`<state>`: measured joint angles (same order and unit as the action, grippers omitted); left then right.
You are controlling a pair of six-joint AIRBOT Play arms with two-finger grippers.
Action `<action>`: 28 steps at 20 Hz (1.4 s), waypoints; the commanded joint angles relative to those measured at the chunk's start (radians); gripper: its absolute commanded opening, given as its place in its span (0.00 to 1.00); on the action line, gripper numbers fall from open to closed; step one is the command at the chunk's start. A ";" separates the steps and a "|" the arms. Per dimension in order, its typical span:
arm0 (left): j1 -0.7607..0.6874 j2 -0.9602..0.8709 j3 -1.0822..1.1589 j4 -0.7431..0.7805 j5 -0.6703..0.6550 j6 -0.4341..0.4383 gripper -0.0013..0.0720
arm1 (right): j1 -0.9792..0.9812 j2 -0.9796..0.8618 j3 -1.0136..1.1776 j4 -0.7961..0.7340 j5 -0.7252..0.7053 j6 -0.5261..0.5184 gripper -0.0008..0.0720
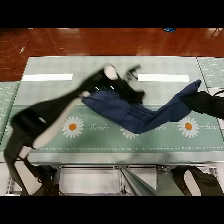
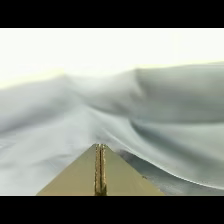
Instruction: Fold the shirts.
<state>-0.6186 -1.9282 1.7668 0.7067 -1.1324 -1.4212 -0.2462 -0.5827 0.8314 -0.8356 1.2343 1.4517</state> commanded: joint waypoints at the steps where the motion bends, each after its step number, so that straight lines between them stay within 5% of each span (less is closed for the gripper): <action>1: 0.222 0.131 0.011 -0.007 -0.105 0.065 0.03 | 0.031 -0.078 0.001 0.162 -0.031 -0.067 0.05; 5: 0.446 0.423 -0.131 0.056 -0.159 0.146 0.03 | 0.293 -0.330 0.091 0.248 -0.200 -0.145 0.05; 10: 0.658 0.865 -0.616 0.105 -0.063 0.180 0.03 | 0.538 -0.802 0.422 0.270 -0.271 -0.143 0.05; 18: 0.693 1.124 -1.018 0.067 -0.005 0.180 0.03 | 0.718 -1.290 0.785 0.394 -0.319 -0.097 0.06; 20: 0.693 1.117 -1.055 0.060 0.039 0.179 0.03 | 0.734 -1.341 0.835 0.393 -0.357 -0.091 0.58; 23: 0.693 1.110 -1.062 0.055 0.050 0.180 0.03 | 0.695 -1.318 0.848 0.394 -0.360 -0.041 0.57; 26: 0.693 1.110 -1.062 0.056 0.079 0.180 0.03 | 0.573 -1.217 0.848 0.369 -0.173 -0.042 0.57; 28: 0.693 1.110 -1.062 0.056 0.076 0.180 0.03 | 0.464 -1.083 0.848 0.218 -0.004 -0.027 0.57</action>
<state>0.0734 -0.8196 0.7113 0.7635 -1.0710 -1.2415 0.3294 -1.7828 1.6711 -0.4885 1.0260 1.4021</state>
